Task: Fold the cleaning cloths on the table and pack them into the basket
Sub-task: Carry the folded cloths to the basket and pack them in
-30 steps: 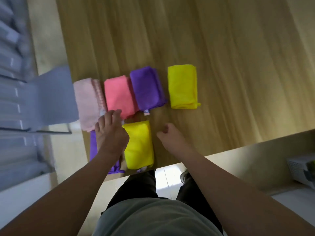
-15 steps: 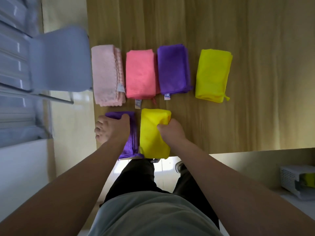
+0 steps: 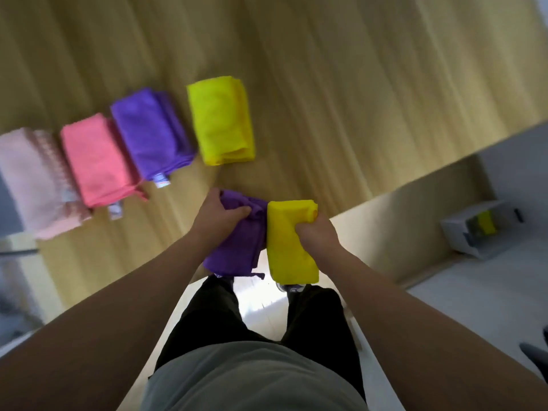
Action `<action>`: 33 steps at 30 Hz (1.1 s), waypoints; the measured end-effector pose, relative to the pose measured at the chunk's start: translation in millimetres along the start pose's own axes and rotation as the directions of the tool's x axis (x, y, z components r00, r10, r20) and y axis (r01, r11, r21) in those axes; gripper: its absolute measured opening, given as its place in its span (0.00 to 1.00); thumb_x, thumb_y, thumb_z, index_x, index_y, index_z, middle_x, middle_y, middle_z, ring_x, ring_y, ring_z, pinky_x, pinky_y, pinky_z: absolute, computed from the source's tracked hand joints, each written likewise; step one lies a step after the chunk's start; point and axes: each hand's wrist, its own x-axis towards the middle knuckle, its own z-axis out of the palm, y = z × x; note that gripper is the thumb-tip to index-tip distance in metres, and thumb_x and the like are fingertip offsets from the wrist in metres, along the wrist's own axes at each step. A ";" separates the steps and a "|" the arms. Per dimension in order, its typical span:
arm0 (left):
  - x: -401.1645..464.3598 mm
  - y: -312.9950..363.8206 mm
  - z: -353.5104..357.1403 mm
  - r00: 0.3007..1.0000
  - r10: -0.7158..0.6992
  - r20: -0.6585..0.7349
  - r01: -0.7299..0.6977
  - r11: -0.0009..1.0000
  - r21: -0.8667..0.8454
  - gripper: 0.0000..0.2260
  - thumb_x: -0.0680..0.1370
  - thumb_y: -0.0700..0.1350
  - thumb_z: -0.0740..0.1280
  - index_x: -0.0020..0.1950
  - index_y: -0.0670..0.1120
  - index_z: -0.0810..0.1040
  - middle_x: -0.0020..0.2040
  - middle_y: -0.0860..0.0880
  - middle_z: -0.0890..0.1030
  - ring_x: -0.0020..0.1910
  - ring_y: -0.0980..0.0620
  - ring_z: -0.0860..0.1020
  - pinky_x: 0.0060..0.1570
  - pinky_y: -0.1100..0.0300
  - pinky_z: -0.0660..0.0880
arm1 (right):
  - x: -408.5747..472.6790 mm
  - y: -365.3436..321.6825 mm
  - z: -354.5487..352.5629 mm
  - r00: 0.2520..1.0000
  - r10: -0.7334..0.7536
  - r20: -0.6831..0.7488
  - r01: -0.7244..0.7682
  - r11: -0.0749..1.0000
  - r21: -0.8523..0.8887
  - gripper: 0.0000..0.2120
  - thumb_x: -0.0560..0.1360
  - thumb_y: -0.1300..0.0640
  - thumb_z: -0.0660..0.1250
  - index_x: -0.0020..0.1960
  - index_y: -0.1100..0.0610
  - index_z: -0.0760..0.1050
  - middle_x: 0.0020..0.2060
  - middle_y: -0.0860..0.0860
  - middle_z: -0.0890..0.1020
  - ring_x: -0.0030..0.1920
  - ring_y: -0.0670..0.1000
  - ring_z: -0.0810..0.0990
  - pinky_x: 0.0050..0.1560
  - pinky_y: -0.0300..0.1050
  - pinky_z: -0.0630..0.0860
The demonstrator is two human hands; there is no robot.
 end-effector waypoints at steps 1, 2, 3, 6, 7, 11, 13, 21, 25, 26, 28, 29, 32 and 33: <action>1.1 13.3 20.9 0.999 0.006 0.054 -0.007 1.000 0.017 0.19 0.67 0.47 0.77 0.54 0.45 0.75 0.48 0.50 0.81 0.46 0.52 0.79 0.47 0.55 0.75 | 3.7 13.0 -21.3 0.999 0.025 -0.028 -0.025 1.000 0.019 0.12 0.74 0.61 0.61 0.58 0.56 0.72 0.46 0.53 0.77 0.47 0.56 0.76 0.48 0.50 0.72; 2.6 23.4 38.5 0.995 0.007 0.100 -0.010 1.000 0.027 0.20 0.66 0.48 0.77 0.54 0.45 0.77 0.49 0.48 0.82 0.47 0.50 0.80 0.49 0.53 0.76 | 7.4 25.0 -39.2 0.997 0.055 -0.050 -0.054 0.998 0.025 0.13 0.74 0.60 0.61 0.58 0.58 0.72 0.48 0.55 0.77 0.49 0.58 0.76 0.48 0.50 0.73; 2.6 37.4 64.2 0.987 0.019 0.157 -0.026 0.999 0.047 0.19 0.65 0.49 0.78 0.52 0.47 0.78 0.48 0.48 0.82 0.47 0.50 0.80 0.49 0.53 0.77 | 11.3 42.1 -64.2 0.992 0.095 -0.079 -0.092 0.995 0.047 0.14 0.74 0.59 0.61 0.58 0.59 0.72 0.48 0.55 0.76 0.49 0.58 0.76 0.47 0.49 0.72; -7.0 78.6 132.1 0.958 0.055 0.283 -0.086 0.991 0.098 0.09 0.69 0.44 0.77 0.44 0.51 0.78 0.44 0.52 0.81 0.43 0.54 0.79 0.42 0.61 0.74 | 14.2 89.8 -128.7 0.976 0.189 -0.110 -0.169 0.972 0.166 0.12 0.72 0.60 0.59 0.56 0.60 0.71 0.43 0.54 0.74 0.43 0.55 0.73 0.40 0.45 0.69; -13.1 91.9 157.7 0.945 0.070 0.319 -0.115 0.986 0.125 0.09 0.69 0.44 0.76 0.43 0.51 0.78 0.43 0.53 0.81 0.42 0.55 0.78 0.40 0.62 0.73 | 12.5 107.9 -151.5 0.968 0.218 -0.127 -0.188 0.959 0.213 0.11 0.71 0.62 0.59 0.53 0.60 0.71 0.40 0.54 0.73 0.39 0.54 0.72 0.36 0.44 0.67; -39.8 141.4 261.0 0.893 0.098 0.440 -0.224 0.944 0.244 0.19 0.65 0.51 0.78 0.52 0.48 0.79 0.48 0.49 0.83 0.47 0.50 0.81 0.46 0.56 0.77 | -1.8 180.7 -236.9 0.915 0.345 -0.210 -0.240 0.883 0.404 0.03 0.68 0.63 0.59 0.40 0.57 0.68 0.33 0.53 0.69 0.31 0.52 0.67 0.30 0.41 0.62; -57.3 167.4 313.5 0.862 0.143 0.486 -0.312 0.905 0.288 0.18 0.67 0.51 0.77 0.53 0.50 0.77 0.47 0.51 0.82 0.47 0.51 0.80 0.43 0.58 0.76 | -12.2 212.7 -276.5 0.889 0.393 -0.237 -0.235 0.834 0.500 0.07 0.66 0.61 0.59 0.44 0.58 0.71 0.33 0.53 0.71 0.31 0.52 0.69 0.31 0.40 0.63; -109.7 260.0 471.5 0.690 0.218 0.690 -0.599 0.707 0.376 0.12 0.69 0.46 0.75 0.48 0.46 0.79 0.45 0.49 0.82 0.44 0.52 0.79 0.42 0.61 0.72 | -13.9 300.3 -392.2 0.809 0.509 -0.294 -0.201 0.709 0.676 0.15 0.72 0.68 0.57 0.57 0.64 0.74 0.43 0.59 0.76 0.40 0.55 0.73 0.38 0.43 0.68; -96.7 297.0 538.5 0.675 0.200 0.711 -0.634 0.650 0.419 0.10 0.69 0.47 0.74 0.45 0.44 0.78 0.38 0.50 0.78 0.36 0.53 0.74 0.34 0.61 0.67 | 16.3 310.4 -449.4 0.796 0.518 -0.313 -0.228 0.735 0.638 0.19 0.77 0.64 0.54 0.67 0.62 0.68 0.60 0.62 0.75 0.57 0.61 0.75 0.54 0.50 0.71; -91.6 305.6 556.4 0.668 0.201 0.716 -0.643 0.641 0.420 0.10 0.69 0.48 0.74 0.44 0.44 0.77 0.36 0.50 0.77 0.36 0.53 0.74 0.33 0.60 0.67 | 24.5 312.1 -465.1 0.799 0.508 -0.322 -0.226 0.750 0.622 0.18 0.78 0.62 0.54 0.66 0.60 0.69 0.60 0.60 0.76 0.58 0.61 0.75 0.55 0.50 0.72; -85.4 327.8 594.9 0.659 0.181 0.730 -0.650 0.626 0.431 0.11 0.69 0.49 0.74 0.41 0.45 0.76 0.35 0.51 0.76 0.35 0.52 0.73 0.33 0.59 0.67 | 36.4 315.2 -498.9 0.803 0.479 -0.355 -0.218 0.790 0.573 0.15 0.78 0.56 0.56 0.63 0.58 0.72 0.59 0.59 0.78 0.56 0.60 0.77 0.57 0.54 0.74; -84.9 340.3 613.5 0.655 0.165 0.738 -0.647 0.627 0.434 0.11 0.69 0.49 0.74 0.40 0.45 0.75 0.34 0.50 0.76 0.35 0.52 0.73 0.33 0.59 0.67 | 40.8 315.3 -516.5 0.808 0.462 -0.366 -0.230 0.819 0.525 0.16 0.79 0.51 0.57 0.61 0.57 0.73 0.58 0.59 0.78 0.57 0.60 0.77 0.59 0.56 0.74; -89.5 377.2 670.8 0.640 0.161 0.751 -0.670 0.596 0.443 0.11 0.71 0.48 0.73 0.38 0.46 0.73 0.35 0.49 0.76 0.35 0.51 0.74 0.34 0.58 0.69 | 49.7 323.0 -570.8 0.819 0.445 -0.362 -0.329 0.881 0.340 0.22 0.79 0.41 0.54 0.61 0.55 0.75 0.60 0.58 0.78 0.60 0.60 0.76 0.63 0.55 0.70; -93.0 388.3 691.1 0.637 0.172 0.751 -0.686 0.570 0.452 0.11 0.71 0.48 0.73 0.39 0.46 0.73 0.36 0.48 0.77 0.36 0.50 0.75 0.36 0.57 0.71 | 51.6 327.1 -589.4 0.822 0.431 -0.373 -0.331 0.894 0.303 0.22 0.79 0.41 0.54 0.60 0.55 0.75 0.60 0.57 0.78 0.60 0.60 0.76 0.63 0.54 0.70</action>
